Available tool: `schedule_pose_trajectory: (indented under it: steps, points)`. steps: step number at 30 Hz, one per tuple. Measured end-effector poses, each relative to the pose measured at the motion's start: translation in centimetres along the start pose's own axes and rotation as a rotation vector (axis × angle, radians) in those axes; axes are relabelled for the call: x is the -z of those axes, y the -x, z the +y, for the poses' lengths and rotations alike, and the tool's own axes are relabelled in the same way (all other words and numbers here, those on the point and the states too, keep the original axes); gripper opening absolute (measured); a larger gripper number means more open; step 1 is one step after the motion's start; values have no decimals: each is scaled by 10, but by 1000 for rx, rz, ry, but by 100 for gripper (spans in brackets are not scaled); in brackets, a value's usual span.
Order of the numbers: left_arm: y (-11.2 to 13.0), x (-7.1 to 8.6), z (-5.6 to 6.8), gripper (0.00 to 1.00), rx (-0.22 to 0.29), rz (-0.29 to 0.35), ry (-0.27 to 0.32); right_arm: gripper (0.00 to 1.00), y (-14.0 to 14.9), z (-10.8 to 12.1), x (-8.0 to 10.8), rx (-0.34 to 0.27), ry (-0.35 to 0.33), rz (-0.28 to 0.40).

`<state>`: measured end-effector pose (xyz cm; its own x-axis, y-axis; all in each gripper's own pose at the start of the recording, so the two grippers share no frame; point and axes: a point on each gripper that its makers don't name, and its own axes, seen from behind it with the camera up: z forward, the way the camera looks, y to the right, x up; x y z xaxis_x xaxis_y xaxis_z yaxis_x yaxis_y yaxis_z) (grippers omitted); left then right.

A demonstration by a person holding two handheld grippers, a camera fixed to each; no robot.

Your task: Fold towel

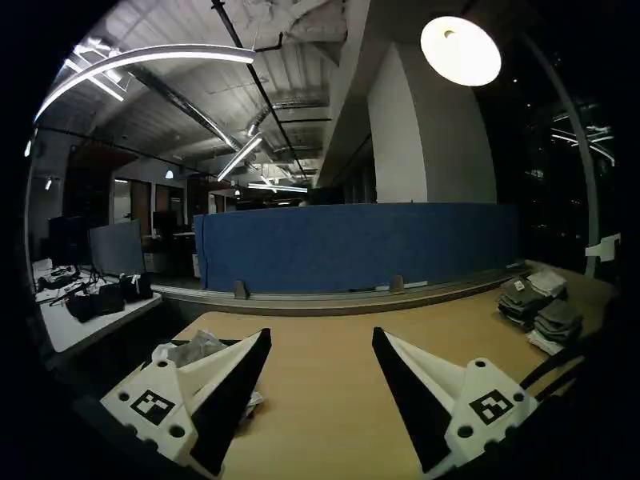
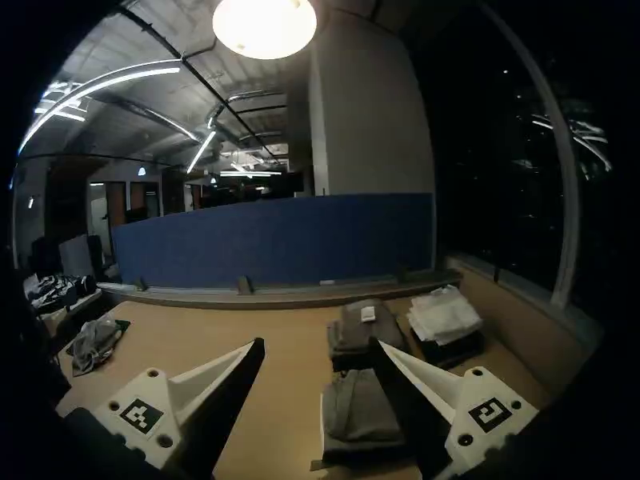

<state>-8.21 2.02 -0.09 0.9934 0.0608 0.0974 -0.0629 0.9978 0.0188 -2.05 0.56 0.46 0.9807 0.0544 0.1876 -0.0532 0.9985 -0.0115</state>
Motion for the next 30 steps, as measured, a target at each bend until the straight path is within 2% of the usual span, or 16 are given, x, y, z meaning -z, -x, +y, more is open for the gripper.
schedule_pose_trajectory:
  steps: [5, 11, 18, 23, 30]
  points:
    - [12, 2, -6, 94, 9, 12, -11, 100, 0, 5, 2, 34, 36, -22]
    - [35, 2, -7, 94, -16, 17, -16, 100, -3, -1, -1, 83, 51, -35]
    - [72, -3, 2, 94, -15, 20, -7, 100, -3, -25, -7, 104, 25, -27]
    - [87, -7, 3, 94, 5, 27, -7, 100, 3, -37, -10, 116, 5, -19]
    - [103, -13, -9, 94, 32, 43, -24, 100, 14, -43, -15, 120, -1, -13]
